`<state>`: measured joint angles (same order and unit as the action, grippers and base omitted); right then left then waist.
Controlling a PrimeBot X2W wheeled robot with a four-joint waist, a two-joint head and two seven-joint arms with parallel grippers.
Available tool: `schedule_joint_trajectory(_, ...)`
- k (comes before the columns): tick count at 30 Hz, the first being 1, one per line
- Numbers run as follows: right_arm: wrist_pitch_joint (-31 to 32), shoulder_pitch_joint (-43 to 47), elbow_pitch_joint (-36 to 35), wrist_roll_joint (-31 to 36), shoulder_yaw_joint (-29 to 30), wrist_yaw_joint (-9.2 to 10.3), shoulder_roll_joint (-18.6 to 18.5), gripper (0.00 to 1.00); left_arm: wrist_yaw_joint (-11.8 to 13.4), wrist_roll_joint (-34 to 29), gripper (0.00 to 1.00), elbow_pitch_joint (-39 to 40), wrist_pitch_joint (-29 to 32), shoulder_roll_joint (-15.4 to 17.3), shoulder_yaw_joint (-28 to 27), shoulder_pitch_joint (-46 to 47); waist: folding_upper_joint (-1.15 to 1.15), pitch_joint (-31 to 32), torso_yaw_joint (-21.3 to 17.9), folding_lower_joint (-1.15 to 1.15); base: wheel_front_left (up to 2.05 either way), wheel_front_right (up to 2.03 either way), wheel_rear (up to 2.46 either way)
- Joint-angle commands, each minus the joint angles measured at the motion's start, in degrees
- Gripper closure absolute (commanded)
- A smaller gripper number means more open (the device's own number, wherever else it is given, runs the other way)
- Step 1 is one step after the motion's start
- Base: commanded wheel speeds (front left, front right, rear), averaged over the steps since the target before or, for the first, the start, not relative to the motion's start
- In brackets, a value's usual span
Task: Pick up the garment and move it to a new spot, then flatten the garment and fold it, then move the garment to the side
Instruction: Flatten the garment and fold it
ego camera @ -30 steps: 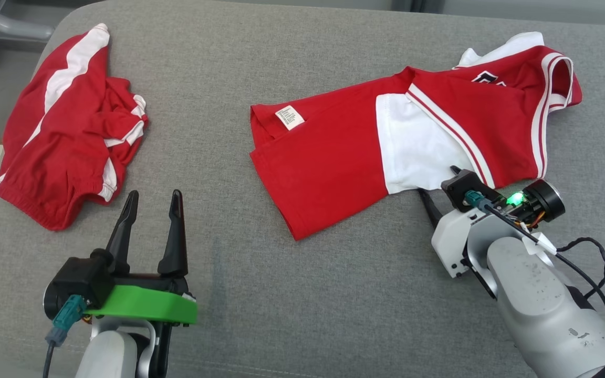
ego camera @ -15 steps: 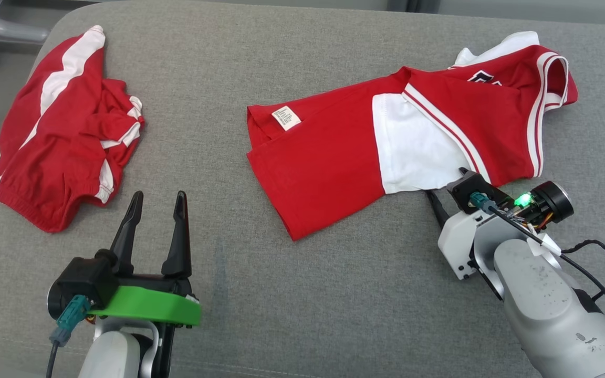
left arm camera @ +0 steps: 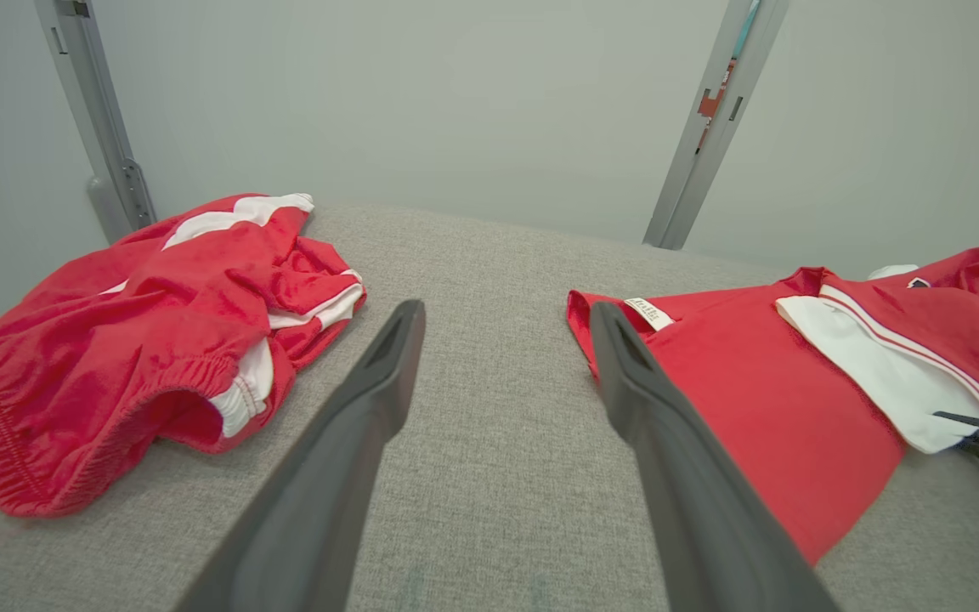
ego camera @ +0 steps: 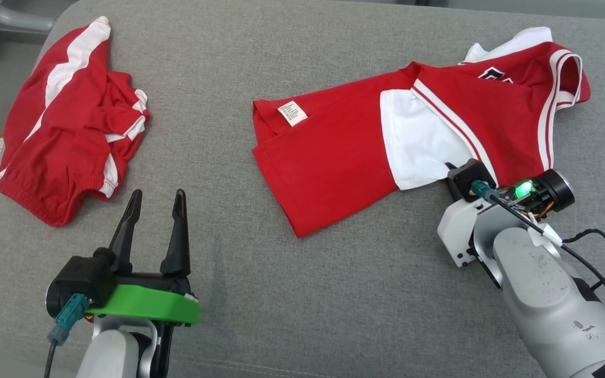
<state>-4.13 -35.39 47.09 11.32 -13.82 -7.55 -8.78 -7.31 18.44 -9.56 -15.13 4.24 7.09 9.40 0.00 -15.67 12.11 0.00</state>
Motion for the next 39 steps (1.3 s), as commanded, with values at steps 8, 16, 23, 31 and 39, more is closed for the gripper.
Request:
schedule_joint_trajectory(8,-2.26,3.21,-1.36,0.05,1.23,0.12,0.21,1.0,-0.26,-0.17,0.0,-0.05,-0.03,0.1,-1.18,0.03,0.0,1.52,-1.47,0.0,0.0,0.0,0.0)
schedule_joint_trajectory(16,-2.71,9.79,-6.91,-1.65,3.15,0.12,-0.5,1.0,-0.26,-0.61,0.0,0.34,-0.03,0.48,-2.13,-1.35,0.0,3.79,-5.04,0.0,0.0,0.0,0.0)
schedule_joint_trajectory(23,0.87,17.57,-15.7,-3.11,9.85,0.12,-3.29,1.0,-0.26,-0.8,0.0,0.68,-0.03,0.6,-2.54,-1.99,0.0,4.76,-8.21,0.0,0.0,0.0,0.0)
schedule_joint_trajectory(31,5.59,23.67,-24.4,-2.61,15.88,0.12,-5.32,1.0,-0.26,-0.84,0.0,0.7,-0.03,0.89,-2.66,-2.03,0.0,5.44,-10.54,0.0,0.0,0.0,0.0)
schedule_joint_trajectory(39,7.61,25.8,-27.71,-2.3,19.17,0.12,-5.51,0.0,-0.26,-0.86,0.0,0.48,-0.03,0.97,-2.53,-2.32,0.0,6.02,-11.46,0.0,0.0,0.0,0.0)
